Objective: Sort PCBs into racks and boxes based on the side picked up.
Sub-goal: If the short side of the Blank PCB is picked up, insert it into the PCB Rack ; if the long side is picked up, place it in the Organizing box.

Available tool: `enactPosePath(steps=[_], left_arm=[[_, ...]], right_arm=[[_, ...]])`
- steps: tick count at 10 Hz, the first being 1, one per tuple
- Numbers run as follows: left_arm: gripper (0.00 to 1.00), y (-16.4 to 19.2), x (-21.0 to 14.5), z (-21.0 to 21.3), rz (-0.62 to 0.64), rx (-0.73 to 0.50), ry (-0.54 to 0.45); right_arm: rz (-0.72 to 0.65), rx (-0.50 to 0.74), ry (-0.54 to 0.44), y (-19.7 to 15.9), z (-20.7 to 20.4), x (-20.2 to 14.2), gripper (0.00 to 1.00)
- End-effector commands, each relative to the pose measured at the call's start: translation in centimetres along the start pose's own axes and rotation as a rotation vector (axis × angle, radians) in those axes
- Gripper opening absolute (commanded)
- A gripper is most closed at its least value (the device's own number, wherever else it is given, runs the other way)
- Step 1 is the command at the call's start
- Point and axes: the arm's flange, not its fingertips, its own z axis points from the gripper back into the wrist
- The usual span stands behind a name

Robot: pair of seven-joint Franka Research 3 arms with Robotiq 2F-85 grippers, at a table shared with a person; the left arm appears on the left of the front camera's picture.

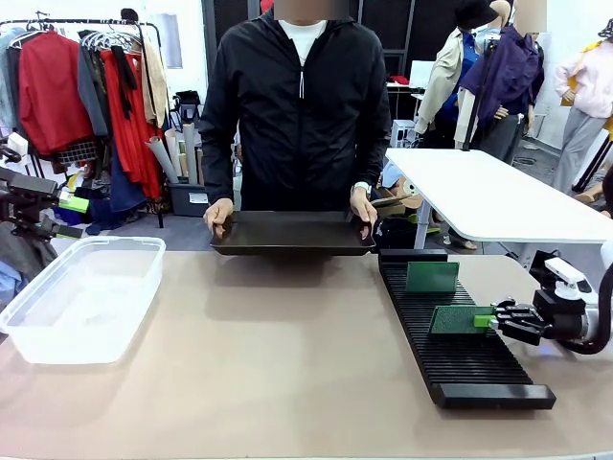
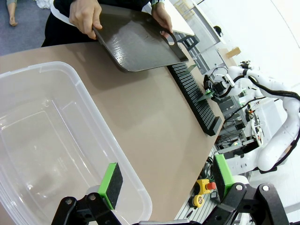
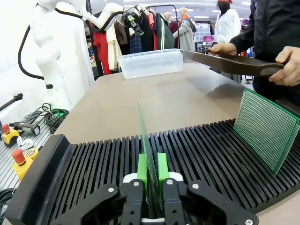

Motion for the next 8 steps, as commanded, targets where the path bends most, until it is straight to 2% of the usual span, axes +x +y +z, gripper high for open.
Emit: enactPosePath(steps=[1,2,4,6,7,8], left_arm=[[1.0,-0.2,0.1,0.1,0.003,0.0,0.0],[1.0,-0.2,0.1,0.1,0.003,0.0,0.0],[1.0,-0.2,0.1,0.1,0.003,0.0,0.0],[1.0,-0.2,0.1,0.1,0.003,0.0,0.0],[1.0,-0.2,0.1,0.1,0.003,0.0,0.0],[1.0,-0.2,0.1,0.1,0.003,0.0,0.0]], right_arm=[[0.001,0.0,0.014,-0.3,0.2,0.1,0.24],[0.0,-0.01,0.01,-0.4,0.3,0.2,0.34],[-0.007,-0.021,0.002,-0.5,0.4,0.7,0.59],[-0.006,-0.033,-0.005,-0.9,0.6,1.0,0.94],[-0.01,-0.039,-0.005,-1.1,0.7,1.1,1.0],[-0.013,-0.043,-0.008,-1.3,0.8,1.2,1.0]])
